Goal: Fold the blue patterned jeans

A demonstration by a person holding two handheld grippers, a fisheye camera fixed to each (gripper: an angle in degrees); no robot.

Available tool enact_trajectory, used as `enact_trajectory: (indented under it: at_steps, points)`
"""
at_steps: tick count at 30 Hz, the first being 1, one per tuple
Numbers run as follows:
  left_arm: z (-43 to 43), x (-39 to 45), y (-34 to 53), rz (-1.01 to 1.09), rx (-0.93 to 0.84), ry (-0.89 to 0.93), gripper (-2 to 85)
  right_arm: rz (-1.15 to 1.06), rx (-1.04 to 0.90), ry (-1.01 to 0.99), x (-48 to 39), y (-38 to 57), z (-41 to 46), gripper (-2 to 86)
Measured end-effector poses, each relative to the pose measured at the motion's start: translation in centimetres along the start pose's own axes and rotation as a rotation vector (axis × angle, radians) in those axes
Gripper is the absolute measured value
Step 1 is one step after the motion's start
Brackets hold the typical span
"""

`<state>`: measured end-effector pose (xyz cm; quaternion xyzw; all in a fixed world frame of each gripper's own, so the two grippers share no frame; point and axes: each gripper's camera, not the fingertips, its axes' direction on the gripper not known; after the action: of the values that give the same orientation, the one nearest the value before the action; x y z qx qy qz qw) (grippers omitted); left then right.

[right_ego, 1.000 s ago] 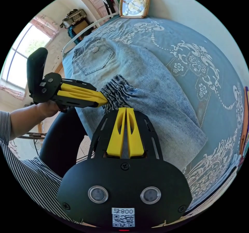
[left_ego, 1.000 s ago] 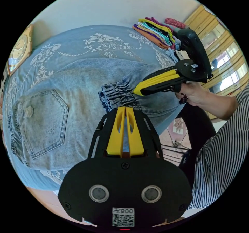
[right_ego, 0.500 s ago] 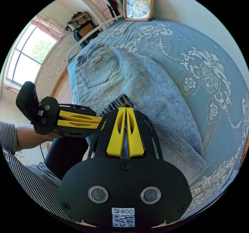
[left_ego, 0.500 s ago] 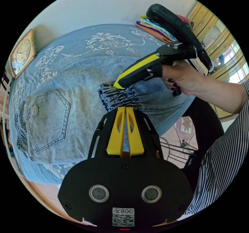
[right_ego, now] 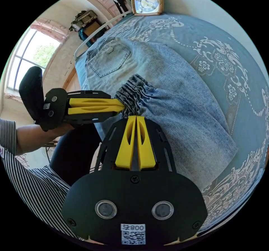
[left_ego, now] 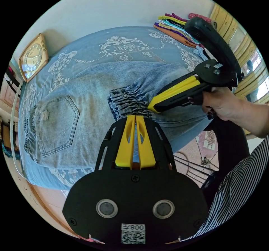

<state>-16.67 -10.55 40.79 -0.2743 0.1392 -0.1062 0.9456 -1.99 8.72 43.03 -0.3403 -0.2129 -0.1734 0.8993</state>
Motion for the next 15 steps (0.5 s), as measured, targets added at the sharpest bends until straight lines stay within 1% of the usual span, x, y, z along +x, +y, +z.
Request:
enact_trajectory:
  at_steps: [2, 5, 8, 10, 12, 15]
  points:
    - [-0.8, 1.0, 0.0, -0.007, 0.001, 0.010, 0.1, 0.014, 0.004, -0.017, 0.7, 0.9, -0.9, 0.1]
    - [-2.0, 3.4, 0.1, 0.031, 0.053, 0.015, 0.1, 0.037, 0.075, -0.023, 1.7, 3.8, -3.6, 0.1]
    - [-1.0, 6.1, -0.2, 0.078, 0.003, -0.018, 0.1, 0.079, 0.106, -0.030, 3.2, 8.1, -5.3, 0.1]
    - [0.4, 7.3, -0.4, 0.076, -0.049, -0.025, 0.1, 0.140, 0.057, -0.062, 4.8, 11.0, -4.5, 0.2]
    - [0.9, 7.9, -0.4, 0.057, -0.036, -0.015, 0.2, 0.165, 0.021, -0.068, 5.7, 12.4, -3.3, 0.2]
    - [0.5, 8.8, -0.9, 0.038, -0.061, 0.005, 0.3, 0.195, 0.025, -0.087, 7.2, 13.7, -3.2, 0.2]
